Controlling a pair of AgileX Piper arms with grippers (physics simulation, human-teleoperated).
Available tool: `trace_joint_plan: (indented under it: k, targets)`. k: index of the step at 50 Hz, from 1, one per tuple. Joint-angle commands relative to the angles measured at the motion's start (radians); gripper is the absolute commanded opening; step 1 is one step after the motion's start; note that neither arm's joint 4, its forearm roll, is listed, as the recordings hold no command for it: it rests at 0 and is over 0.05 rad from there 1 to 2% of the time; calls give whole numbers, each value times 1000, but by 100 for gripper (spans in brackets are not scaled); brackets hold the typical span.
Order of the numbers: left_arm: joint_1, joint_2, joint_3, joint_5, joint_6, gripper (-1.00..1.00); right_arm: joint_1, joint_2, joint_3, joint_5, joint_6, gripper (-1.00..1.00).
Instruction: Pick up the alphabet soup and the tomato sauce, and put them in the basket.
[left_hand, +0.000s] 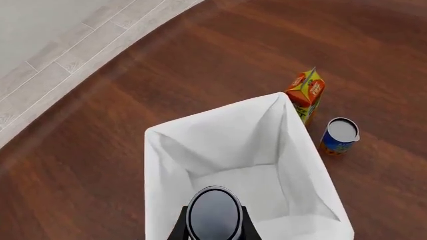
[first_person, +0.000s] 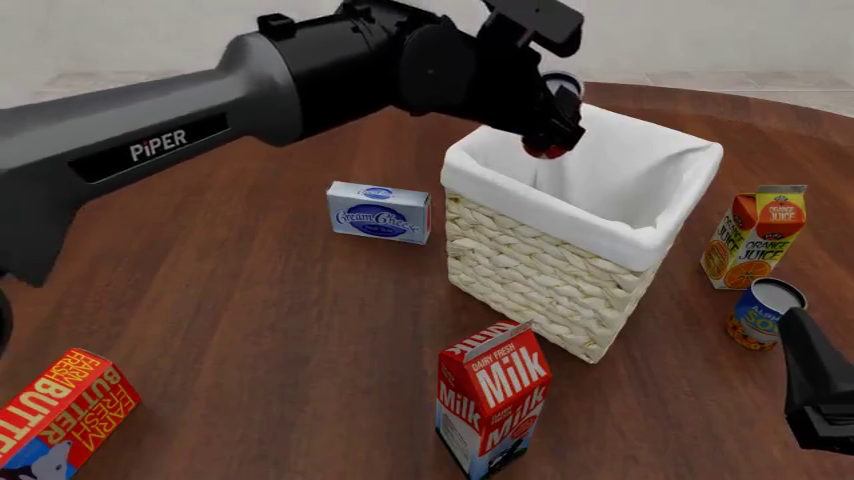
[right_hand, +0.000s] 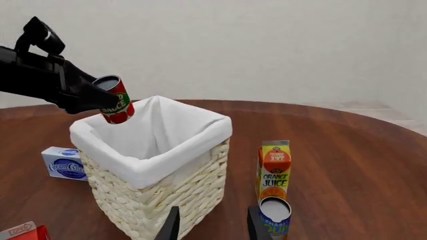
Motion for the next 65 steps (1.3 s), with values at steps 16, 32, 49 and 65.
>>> trace_joint_plan:
  k: [16, 32, 49, 65]
  targets:
    - [-13, 73, -35, -10, 5, -100, 2, -8, 0, 8, 5, 100]
    - [2, 98, -64, 1, 11, 100, 4, -7, 0, 8, 8, 100]
    - [2, 92, -57, 2, 13, 100, 6, -8, 1, 8, 5, 100]
    - [-6, 46, -21, -9, 8, 100, 3, -7, 1, 6, -1, 100]
